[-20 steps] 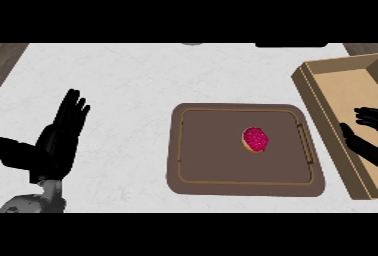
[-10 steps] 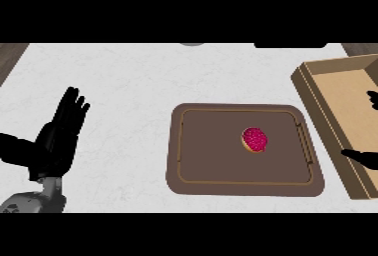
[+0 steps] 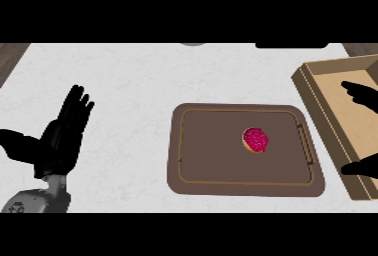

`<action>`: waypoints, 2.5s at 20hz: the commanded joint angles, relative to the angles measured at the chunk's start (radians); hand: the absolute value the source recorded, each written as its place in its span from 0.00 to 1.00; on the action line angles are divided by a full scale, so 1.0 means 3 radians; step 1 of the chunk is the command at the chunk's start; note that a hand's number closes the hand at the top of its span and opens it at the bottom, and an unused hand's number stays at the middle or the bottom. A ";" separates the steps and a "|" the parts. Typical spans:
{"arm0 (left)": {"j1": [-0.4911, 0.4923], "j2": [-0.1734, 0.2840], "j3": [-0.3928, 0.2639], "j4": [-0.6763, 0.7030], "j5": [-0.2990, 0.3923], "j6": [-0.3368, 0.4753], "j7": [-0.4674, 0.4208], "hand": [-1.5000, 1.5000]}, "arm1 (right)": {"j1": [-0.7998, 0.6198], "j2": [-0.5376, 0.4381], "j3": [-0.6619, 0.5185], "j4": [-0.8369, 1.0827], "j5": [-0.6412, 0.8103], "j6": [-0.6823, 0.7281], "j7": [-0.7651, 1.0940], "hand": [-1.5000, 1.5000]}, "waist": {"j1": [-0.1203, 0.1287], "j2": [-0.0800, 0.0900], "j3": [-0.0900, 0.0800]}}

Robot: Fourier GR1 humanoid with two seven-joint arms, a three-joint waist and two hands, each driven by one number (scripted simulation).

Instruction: Pick the cupcake from the tray and place it in the cardboard box

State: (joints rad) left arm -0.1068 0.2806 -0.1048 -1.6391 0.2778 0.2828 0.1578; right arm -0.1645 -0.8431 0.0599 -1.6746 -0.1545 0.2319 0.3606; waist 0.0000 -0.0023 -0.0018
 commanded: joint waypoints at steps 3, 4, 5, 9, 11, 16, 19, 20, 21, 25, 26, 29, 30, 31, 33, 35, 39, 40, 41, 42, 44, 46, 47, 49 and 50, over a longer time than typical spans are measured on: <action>-0.0043 -0.0094 0.0058 0.0072 -0.0052 -0.0084 -0.0042 0.50 | -0.0414 0.0293 0.0036 -0.0242 -0.0183 0.0200 0.0714 0.00 | 0.0013 0.0007 0.0004; 0.0102 -0.0092 0.0023 -0.0034 -0.0068 -0.0076 -0.0020 0.50 | -0.0256 0.0459 0.0190 -0.0599 -0.0047 -0.0057 0.0908 0.00 | 0.0006 0.0001 0.0004; -0.0134 -0.0070 0.0140 0.0136 -0.0058 -0.0132 -0.0007 0.50 | -0.0300 0.0397 0.0028 -0.0575 -0.0125 0.0139 0.0879 0.00 | -0.0005 0.0005 0.0005; -0.0081 -0.0060 0.0232 0.0090 -0.0076 -0.0198 0.0108 0.50 | -0.0248 0.0634 0.0140 -0.0518 0.0261 0.0150 0.0973 0.00 | 0.0003 0.0006 0.0005; 0.0280 -0.0233 0.0040 -0.0128 -0.0181 -0.0143 -0.0124 0.50 | -0.0420 0.0639 0.0155 -0.0252 0.0283 0.0227 0.1017 0.00 | 0.0025 0.0005 0.0005; 0.0142 -0.0149 0.0185 -0.0134 -0.0199 -0.0212 0.0100 0.50 | -0.0600 0.1125 0.0365 -0.0288 0.0518 0.0124 0.1351 0.00 | 0.0027 0.0005 0.0006; 0.0139 -0.0193 0.0341 -0.0087 -0.0096 -0.0347 0.0038 0.50 | -0.0409 0.1045 0.0088 -0.0260 0.0498 0.0422 0.1166 0.00 | 0.0008 0.0006 0.0006; -0.0012 -0.0233 0.0213 -0.0184 -0.0299 -0.0169 0.0240 0.50 | -0.0568 0.1266 0.0208 -0.0068 0.0696 0.0263 0.1152 0.00 | 0.0014 0.0007 0.0006; 0.0146 -0.0172 0.0388 0.0014 -0.0127 -0.0453 -0.0055 0.50 | -0.0402 0.1290 0.0238 -0.0414 0.0718 0.0246 0.1356 0.00 | 0.0005 0.0005 0.0005; -0.0112 -0.0220 0.0375 0.0008 -0.0222 -0.0365 0.0181 0.50 | -0.0490 0.1468 0.0275 -0.0138 0.1037 0.0206 0.1133 0.00 | 0.0008 0.0008 0.0006; 0.0189 -0.0278 0.0242 -0.0366 -0.0291 -0.0305 0.0268 0.50 | -0.0485 0.1495 0.0219 -0.0151 0.1062 0.0182 0.1107 0.00 | 0.0017 0.0005 0.0006; -0.0318 -0.0270 0.0482 0.0318 -0.0250 -0.0407 0.0046 0.50 | -0.0316 0.1489 0.0150 -0.0151 0.1057 0.0299 0.1017 0.00 | -0.0012 0.0010 0.0006; -0.0015 -0.0263 0.0377 -0.0201 -0.0338 -0.0334 0.0341 0.50 | -0.0458 0.1650 0.0216 -0.0231 0.1184 0.0242 0.1256 0.00 | 0.0007 0.0005 0.0006; -0.0025 -0.0159 0.0493 -0.0117 -0.0204 -0.0506 0.0259 0.50 | -0.0603 0.1748 0.0248 0.0133 0.1266 0.0135 0.1079 0.00 | 0.0019 0.0009 0.0006; -0.0030 -0.0237 0.0463 -0.0162 -0.0252 -0.0474 0.0384 0.50 | -0.0340 0.1689 0.0136 -0.0178 0.1172 0.0343 0.1111 0.00 | 0.0004 0.0005 0.0006; -0.0055 -0.0322 0.0457 0.0007 -0.0326 -0.0436 0.0161 0.50 | -0.0710 0.1791 0.0139 0.0410 0.1277 0.0312 0.0884 0.00 | 0.0018 0.0010 0.0006; 0.0031 -0.0495 0.0368 0.0094 -0.0422 -0.0451 -0.0013 0.50 | -0.0528 0.1845 0.0127 0.0162 0.1413 0.0359 0.0947 0.00 | 0.0006 0.0008 0.0006; -0.0090 -0.0385 0.0493 0.0128 -0.0421 -0.0423 0.0118 0.50 | -0.0140 0.1686 0.0058 -0.0167 0.1328 0.0485 0.0888 0.00 | -0.0010 0.0006 0.0006; 0.0011 -0.0292 0.0567 -0.0015 -0.0296 -0.0560 0.0184 0.50 | -0.0313 0.1892 0.0280 -0.0166 0.1570 0.0307 0.1123 0.00 | 0.0003 0.0005 0.0006; -0.0110 -0.0284 0.0591 0.0002 -0.0309 -0.0533 0.0249 0.50 | -0.0302 0.1914 0.0282 0.0002 0.1630 0.0304 0.1040 0.00 | 0.0004 0.0007 0.0006; 0.0180 -0.0366 0.0480 -0.0278 -0.0361 -0.0553 0.0229 0.50 | -0.0379 0.1948 0.0234 0.0155 0.1728 0.0289 0.0940 0.00 | 0.0014 0.0006 0.0006; 0.0122 -0.0473 0.0445 -0.0189 -0.0392 -0.0525 0.0221 0.50 | -0.0292 0.1940 0.0161 0.0059 0.1714 0.0388 0.0926 0.00 | 0.0005 0.0005 0.0006; 0.0043 -0.0444 0.0499 -0.0086 -0.0418 -0.0523 0.0178 0.50 | -0.0227 0.2044 0.0285 0.0161 0.1873 0.0255 0.0823 0.00 | 0.0004 0.0007 0.0006; 0.0040 -0.0455 0.0524 -0.0089 -0.0397 -0.0554 0.0195 0.50 | -0.0317 0.2114 0.0257 0.0354 0.1966 0.0178 0.0700 0.00 | 0.0007 0.0008 0.0006; -0.0105 -0.0527 0.0477 0.0127 -0.0522 -0.0497 0.0051 0.50 | -0.0326 0.1981 0.0079 0.0232 0.1801 0.0413 0.0741 0.00 | -0.0001 0.0008 0.0006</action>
State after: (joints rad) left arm -0.1020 0.1504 0.0433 -1.6593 0.1511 0.1280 0.2116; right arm -0.2643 -0.2554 0.1082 -1.6129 0.3701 0.3324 0.6044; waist 0.0016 -0.0001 0.0001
